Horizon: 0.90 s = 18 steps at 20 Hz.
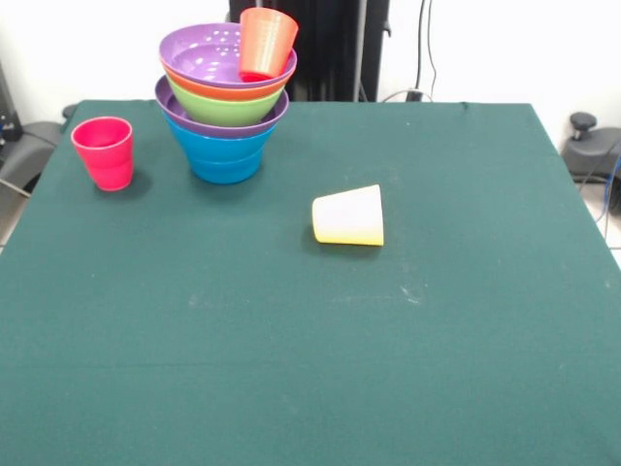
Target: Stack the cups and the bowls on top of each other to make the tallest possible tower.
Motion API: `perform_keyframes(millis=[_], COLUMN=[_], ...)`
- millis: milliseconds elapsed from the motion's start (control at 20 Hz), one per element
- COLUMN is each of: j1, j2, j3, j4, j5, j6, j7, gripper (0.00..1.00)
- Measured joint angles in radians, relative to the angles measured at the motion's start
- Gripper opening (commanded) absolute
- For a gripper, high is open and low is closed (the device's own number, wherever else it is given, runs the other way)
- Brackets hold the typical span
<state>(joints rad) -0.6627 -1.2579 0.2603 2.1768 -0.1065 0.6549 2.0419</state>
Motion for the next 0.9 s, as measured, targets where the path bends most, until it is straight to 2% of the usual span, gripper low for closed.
perform_keyframes(millis=[550,900], j1=[0.034,0.045], j2=[0.088,0.146], j3=[-0.014,-0.028], j4=[-0.006,-0.043], j5=[0.000,-0.017], j6=[-0.033,-0.035], j7=[0.000,0.000], gripper=[1.00,1.00])
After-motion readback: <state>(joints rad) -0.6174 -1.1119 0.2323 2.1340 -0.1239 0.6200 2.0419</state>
